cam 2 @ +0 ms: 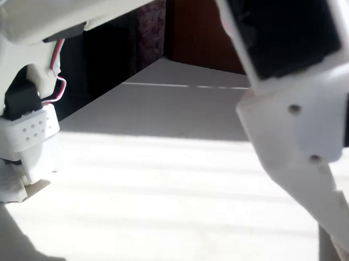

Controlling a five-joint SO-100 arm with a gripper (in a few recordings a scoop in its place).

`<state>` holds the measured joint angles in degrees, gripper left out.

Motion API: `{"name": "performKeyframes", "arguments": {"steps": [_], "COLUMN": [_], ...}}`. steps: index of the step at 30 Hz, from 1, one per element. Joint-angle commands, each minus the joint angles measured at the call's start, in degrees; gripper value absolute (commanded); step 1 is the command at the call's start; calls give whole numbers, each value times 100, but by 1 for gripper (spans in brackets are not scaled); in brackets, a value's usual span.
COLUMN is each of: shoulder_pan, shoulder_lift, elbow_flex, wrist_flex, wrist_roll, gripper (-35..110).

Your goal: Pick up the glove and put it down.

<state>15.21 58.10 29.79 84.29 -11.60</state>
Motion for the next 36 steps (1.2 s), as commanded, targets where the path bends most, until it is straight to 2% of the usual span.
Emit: {"name": "performKeyframes", "arguments": {"steps": [1, 21, 33, 36], "shoulder_pan": [176, 88, 88, 88], "shoulder_lift": [-97, -1775, -1890, -1854], "elbow_flex": [-26, -26, -35, -35], "wrist_flex": [70, 79, 88, 193], "wrist_roll": [-44, -44, -44, -44], "gripper": [0, 0, 1, 5]}}
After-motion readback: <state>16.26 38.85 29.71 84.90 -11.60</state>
